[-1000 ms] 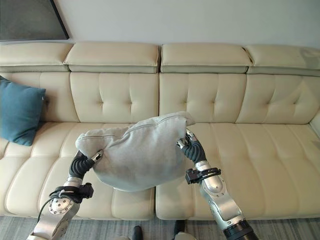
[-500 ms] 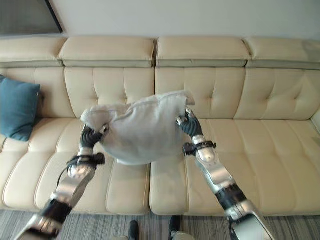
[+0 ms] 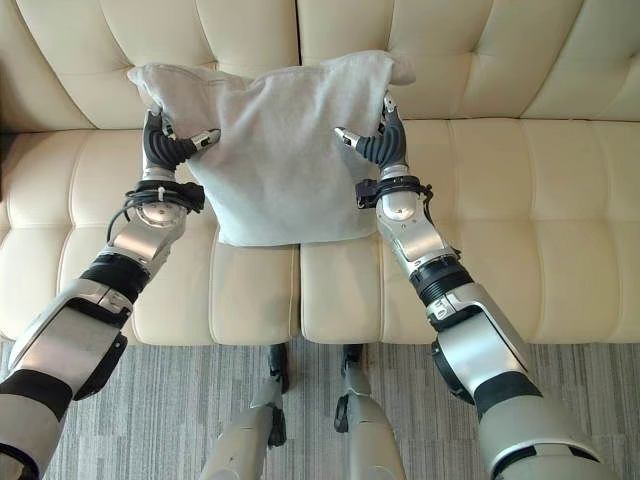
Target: Pick up all the scattered cushions and arrange them neatly on the sofa.
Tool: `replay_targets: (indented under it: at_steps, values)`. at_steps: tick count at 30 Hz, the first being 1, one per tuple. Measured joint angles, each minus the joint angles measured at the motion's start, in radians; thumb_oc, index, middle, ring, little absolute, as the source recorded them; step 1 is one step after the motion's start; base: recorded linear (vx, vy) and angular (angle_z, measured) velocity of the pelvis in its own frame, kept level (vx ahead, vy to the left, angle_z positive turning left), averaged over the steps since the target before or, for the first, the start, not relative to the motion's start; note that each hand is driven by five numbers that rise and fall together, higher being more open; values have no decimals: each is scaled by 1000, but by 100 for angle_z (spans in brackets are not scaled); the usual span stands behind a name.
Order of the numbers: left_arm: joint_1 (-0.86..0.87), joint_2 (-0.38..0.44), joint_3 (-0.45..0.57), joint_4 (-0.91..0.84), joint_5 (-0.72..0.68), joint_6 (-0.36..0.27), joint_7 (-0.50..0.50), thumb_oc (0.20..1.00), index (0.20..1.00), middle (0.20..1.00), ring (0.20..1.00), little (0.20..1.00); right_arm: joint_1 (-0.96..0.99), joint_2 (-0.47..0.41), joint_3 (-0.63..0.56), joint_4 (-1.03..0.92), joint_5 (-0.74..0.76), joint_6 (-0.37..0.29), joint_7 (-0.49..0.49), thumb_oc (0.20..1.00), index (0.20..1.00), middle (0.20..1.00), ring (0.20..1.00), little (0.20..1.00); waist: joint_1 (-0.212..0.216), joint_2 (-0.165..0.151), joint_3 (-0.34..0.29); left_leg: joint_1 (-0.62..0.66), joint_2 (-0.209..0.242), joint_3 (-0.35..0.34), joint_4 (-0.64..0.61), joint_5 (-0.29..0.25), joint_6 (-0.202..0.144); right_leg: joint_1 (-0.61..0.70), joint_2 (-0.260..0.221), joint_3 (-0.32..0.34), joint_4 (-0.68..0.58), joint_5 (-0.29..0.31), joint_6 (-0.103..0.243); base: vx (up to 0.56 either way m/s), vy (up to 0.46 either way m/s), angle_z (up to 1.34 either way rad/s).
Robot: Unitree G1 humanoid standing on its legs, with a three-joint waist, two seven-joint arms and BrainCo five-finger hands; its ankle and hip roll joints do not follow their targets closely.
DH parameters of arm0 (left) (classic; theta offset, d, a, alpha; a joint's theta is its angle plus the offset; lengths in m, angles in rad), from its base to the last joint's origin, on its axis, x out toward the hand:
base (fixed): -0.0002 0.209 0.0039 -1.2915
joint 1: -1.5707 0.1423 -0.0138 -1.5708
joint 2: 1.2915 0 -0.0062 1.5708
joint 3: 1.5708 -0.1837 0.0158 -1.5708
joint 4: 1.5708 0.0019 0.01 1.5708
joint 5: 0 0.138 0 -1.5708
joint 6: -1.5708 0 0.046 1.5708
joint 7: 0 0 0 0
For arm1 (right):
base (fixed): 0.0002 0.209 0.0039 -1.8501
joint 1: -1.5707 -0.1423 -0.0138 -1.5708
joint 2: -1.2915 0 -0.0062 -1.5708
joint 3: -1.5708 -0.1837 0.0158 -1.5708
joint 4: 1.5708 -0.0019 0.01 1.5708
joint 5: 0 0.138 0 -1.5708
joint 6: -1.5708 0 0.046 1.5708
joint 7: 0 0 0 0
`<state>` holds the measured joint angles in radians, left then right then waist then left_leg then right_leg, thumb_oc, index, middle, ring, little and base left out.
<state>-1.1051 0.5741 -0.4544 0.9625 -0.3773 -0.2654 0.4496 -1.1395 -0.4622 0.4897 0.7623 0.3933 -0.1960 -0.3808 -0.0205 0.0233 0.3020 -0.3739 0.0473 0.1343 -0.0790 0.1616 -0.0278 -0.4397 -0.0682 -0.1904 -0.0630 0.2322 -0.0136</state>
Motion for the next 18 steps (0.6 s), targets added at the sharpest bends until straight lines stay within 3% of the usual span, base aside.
replay_targets:
  at_steps: [3, 8, 11, 15, 18]
  values:
    - [7, 37, 35, -24, -150, -8, -73, 1000, 1000, 1000, 1000, 1000, -10, -71, -3, -6, 6, 0, 3, 1000, 1000, 1000, 1000, 1000, 3, 0, 0, 3, 3, -10, 0, 0, 0, 8, 3, -1, 0, 0, 0, 20, 24, 7]
    - [111, 72, 88, -130, -196, -27, -137, 1000, 1000, 1000, 1000, 1000, 64, -82, -103, -67, 59, -3, 26, 1000, 1000, 1000, 1000, 1000, 2, -1, 0, 34, 3, -12, 0, 0, 0, 41, 2, -1, 0, -2, 2, 15, 9, 2]
    - [299, 77, 214, -298, -196, -55, -156, 1000, 1000, 1000, 1000, 1000, 230, -119, -232, -213, 62, -43, 48, 1000, 1000, 1000, 1000, 1000, 0, -2, -1, 72, 3, -15, -1, -10, -7, 82, 3, 0, 0, -17, 23, 30, 10, 4]
    - [557, 91, 325, -432, -192, -76, -167, 1000, 1000, 1000, 1000, 1000, 464, -144, -362, -306, 93, -66, 71, 1000, 1000, 1000, 1000, 1000, -1, -28, -17, 102, 5, -14, -1, -25, -14, 112, 5, 11, -7, -34, 44, 37, 3, -4]
    - [664, 88, 343, -429, -191, -67, -178, 1000, 1000, 1000, 1000, 1000, 581, -144, -385, -325, 98, -64, 111, 1000, 1000, 1000, 1000, 1000, -1, -49, -29, 112, 4, -12, -1, -25, -14, 122, 6, 19, -13, -32, 44, -1, -5, -6]
